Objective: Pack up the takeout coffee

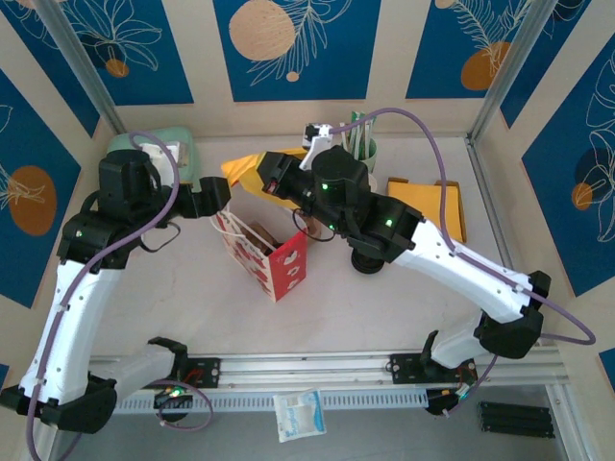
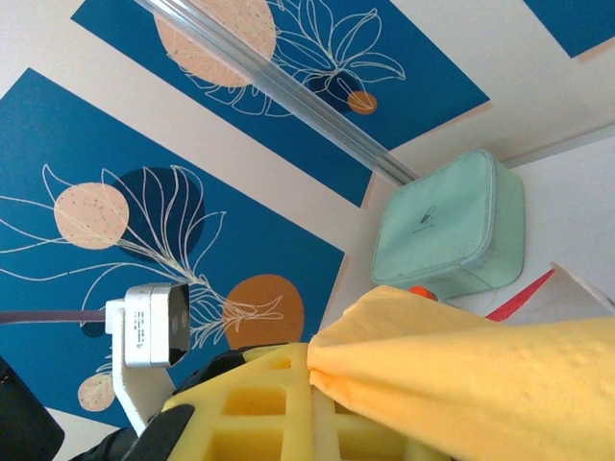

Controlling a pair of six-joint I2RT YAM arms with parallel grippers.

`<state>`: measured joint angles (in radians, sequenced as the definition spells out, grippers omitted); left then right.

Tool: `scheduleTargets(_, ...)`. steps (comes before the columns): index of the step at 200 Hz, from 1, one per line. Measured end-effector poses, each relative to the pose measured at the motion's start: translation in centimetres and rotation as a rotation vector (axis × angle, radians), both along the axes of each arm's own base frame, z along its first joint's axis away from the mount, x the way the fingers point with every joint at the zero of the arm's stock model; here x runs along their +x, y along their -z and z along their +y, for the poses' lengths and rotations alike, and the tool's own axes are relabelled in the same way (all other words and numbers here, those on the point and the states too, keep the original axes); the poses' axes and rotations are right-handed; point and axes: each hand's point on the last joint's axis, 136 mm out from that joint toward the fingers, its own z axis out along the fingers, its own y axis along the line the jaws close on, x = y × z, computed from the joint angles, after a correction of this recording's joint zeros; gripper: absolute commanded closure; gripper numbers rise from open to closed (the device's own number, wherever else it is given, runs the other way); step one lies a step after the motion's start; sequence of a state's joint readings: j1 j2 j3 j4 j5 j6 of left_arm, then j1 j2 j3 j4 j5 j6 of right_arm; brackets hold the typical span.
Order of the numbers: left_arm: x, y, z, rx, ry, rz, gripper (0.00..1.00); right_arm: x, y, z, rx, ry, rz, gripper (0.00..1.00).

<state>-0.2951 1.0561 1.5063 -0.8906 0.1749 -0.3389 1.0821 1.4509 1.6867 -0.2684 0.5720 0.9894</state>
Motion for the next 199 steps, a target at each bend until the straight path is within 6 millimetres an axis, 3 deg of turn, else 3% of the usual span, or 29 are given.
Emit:
scheduleTargets(87, 0.8, -0.1, 1.3, 0.038, -0.073, -0.025, 0.01, -1.0, 3.1, 5.6, -0.017, -0.076, 0.069, 1.0)
scheduleTargets(161, 1.3, 0.2, 1.6, 0.058, -0.091, -0.022, 0.01, -0.9, 3.3, 6.2, 0.016, -0.055, 0.101, 1.0)
scheduleTargets(199, 1.4, 0.3, 1.7, 0.063, -0.098, -0.019, 0.0, -0.4, 5.3, 5.8, -0.008, -0.024, 0.126, 1.0)
